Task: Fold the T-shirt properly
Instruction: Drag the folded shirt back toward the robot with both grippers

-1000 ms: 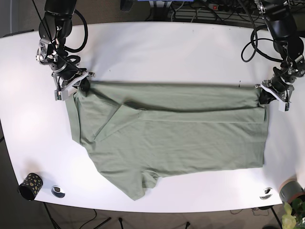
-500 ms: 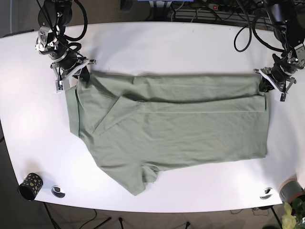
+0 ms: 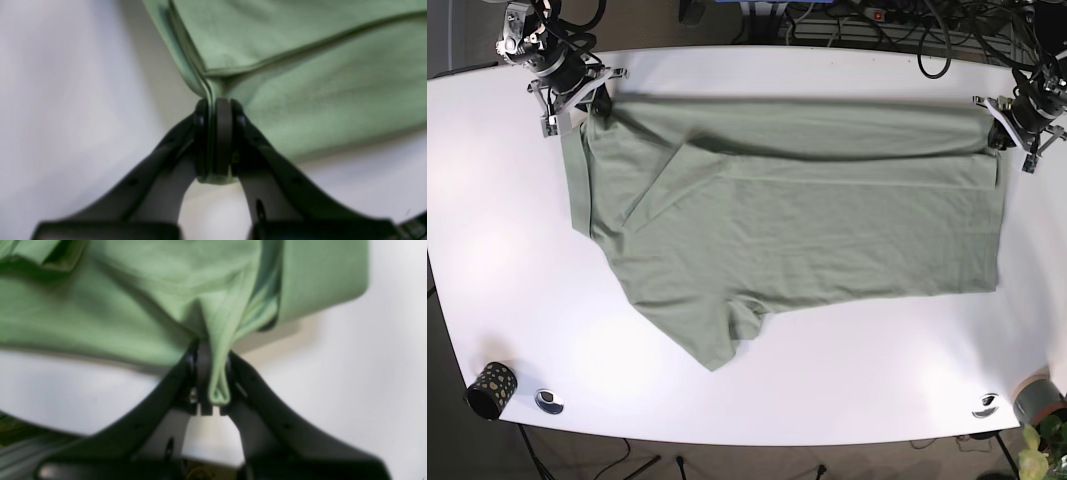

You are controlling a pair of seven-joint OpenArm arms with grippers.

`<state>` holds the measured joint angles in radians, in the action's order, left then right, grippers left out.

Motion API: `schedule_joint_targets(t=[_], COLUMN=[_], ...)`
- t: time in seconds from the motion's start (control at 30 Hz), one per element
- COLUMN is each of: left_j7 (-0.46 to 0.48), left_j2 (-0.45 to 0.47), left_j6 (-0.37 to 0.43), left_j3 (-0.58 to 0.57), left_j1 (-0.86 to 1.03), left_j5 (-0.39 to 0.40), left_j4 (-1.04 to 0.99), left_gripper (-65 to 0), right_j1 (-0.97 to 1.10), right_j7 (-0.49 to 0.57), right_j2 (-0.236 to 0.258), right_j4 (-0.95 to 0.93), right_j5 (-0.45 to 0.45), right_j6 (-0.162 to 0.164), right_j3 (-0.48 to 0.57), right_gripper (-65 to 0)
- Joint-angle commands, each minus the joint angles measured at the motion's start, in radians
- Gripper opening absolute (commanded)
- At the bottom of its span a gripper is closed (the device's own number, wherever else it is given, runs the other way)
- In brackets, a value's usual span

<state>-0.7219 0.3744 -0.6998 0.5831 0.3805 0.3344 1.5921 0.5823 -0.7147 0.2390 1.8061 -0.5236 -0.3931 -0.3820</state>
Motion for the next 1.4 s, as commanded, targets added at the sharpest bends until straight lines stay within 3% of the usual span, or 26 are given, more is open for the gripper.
schedule_joint_targets(t=[0.0,0.2,0.4,0.5,0.63,0.73,0.8,0.9,1.03,1.2,1.37], left_j7=[0.011,0.006,0.006,0.006,0.006,0.006,0.006,0.006,0.006,0.006,0.006], left_j2=[0.019,0.019,0.019,0.019,0.019,0.019,0.022,0.024,0.019,0.001,-0.027], left_j6=[0.002,0.002,0.002,0.002,0.002,0.002,0.002,0.002,0.002,0.002,0.002], left_j3=[0.024,0.064,0.065,0.064,0.062,0.065,0.065,0.068,0.143,0.157,0.156], left_j1=[0.027,0.107,0.136,0.145,0.147,0.147,0.147,0.143,0.14,0.082,-0.013], left_j5=[0.01,0.01,0.01,0.01,0.01,0.009,0.009,0.015,0.018,0.061,0.036], left_j4=[0.037,0.07,0.069,0.067,0.067,0.064,0.064,0.069,0.115,0.161,0.153], left_gripper=[-63.9,-63.6,-63.1,-56.4,-37.9,-24.6,-22.8,-25.0,-25.1,-25.1,-25.1], right_j1=[0.032,0.107,0.143,0.155,0.16,0.175,0.175,0.176,0.166,0.095,-0.018], right_j7=[0.014,0.014,0.014,0.016,0.017,0.02,0.022,0.022,0.022,0.014,0.008], right_j2=[-0.008,-0.04,-0.042,-0.062,-0.076,-0.076,-0.076,-0.077,-0.094,-0.062,-0.031], right_j4=[0.039,0.077,0.08,0.082,0.083,0.083,0.093,0.123,0.145,0.145,0.137], right_j5=[-0.01,-0.01,-0.008,-0.007,-0.003,-0.008,-0.008,-0.011,-0.048,-0.088,-0.085], right_j6=[-0.002,-0.002,-0.002,-0.002,-0.002,-0.002,-0.002,-0.002,-0.002,-0.004,-0.002], right_j3=[-0.019,-0.05,-0.05,-0.053,-0.056,-0.056,-0.056,-0.093,-0.139,-0.156,-0.15], right_gripper=[-65.0,-65.0,-63.1,-51.7,-32.2,-21.7,-20.9,-23.0,-23.3,-22.8,-22.8])
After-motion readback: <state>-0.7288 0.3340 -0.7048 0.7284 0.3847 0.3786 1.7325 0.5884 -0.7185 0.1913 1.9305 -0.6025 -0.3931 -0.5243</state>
